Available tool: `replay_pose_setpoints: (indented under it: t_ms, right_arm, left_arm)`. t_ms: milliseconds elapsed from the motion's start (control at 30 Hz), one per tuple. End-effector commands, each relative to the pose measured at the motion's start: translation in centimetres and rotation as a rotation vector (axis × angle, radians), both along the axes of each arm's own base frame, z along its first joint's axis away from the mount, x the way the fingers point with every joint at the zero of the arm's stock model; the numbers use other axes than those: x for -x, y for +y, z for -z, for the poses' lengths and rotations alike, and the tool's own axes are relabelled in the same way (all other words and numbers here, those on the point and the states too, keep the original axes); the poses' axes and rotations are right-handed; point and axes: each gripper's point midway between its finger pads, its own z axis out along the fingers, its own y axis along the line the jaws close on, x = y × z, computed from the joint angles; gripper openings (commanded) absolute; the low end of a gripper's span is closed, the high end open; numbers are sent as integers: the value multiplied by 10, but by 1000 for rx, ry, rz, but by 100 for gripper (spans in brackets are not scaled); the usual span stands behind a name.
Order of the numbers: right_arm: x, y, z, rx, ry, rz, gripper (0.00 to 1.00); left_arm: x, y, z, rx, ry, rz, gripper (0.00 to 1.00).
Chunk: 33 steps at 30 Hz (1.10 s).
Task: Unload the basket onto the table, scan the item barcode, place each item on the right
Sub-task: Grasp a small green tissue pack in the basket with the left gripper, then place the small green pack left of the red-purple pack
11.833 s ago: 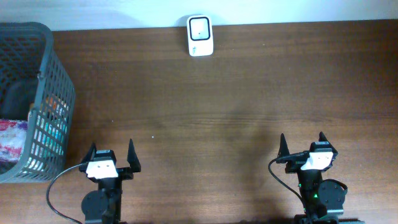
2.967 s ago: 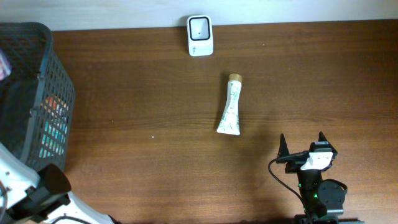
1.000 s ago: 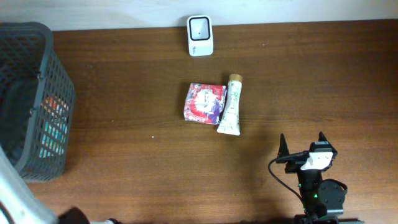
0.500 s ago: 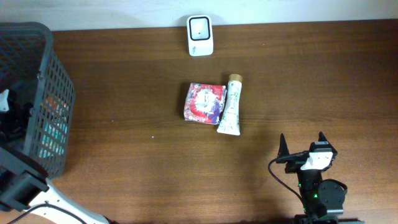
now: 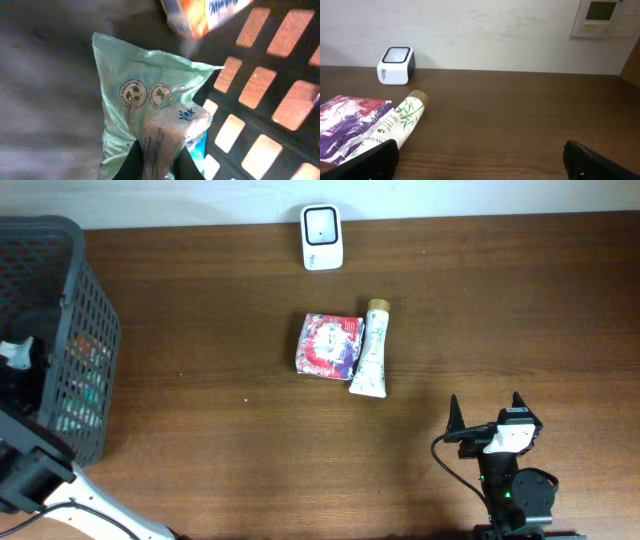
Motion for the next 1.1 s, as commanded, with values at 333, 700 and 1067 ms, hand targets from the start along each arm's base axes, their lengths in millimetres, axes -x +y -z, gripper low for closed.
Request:
replay_pose_setpoints:
  t_ms: [333, 700, 1067]
  right_arm:
    - [0, 2, 3, -2, 3, -11, 99]
    - [0, 2, 3, -2, 3, -11, 99]
    - [0, 2, 3, -2, 3, -11, 98]
  left_arm:
    - [-98, 25, -279, -141, -779, -228, 0]
    - [-70, -29, -420, -152, -1094, -285, 0]
    - [-112, -205, -338, -74, -784, 111, 0]
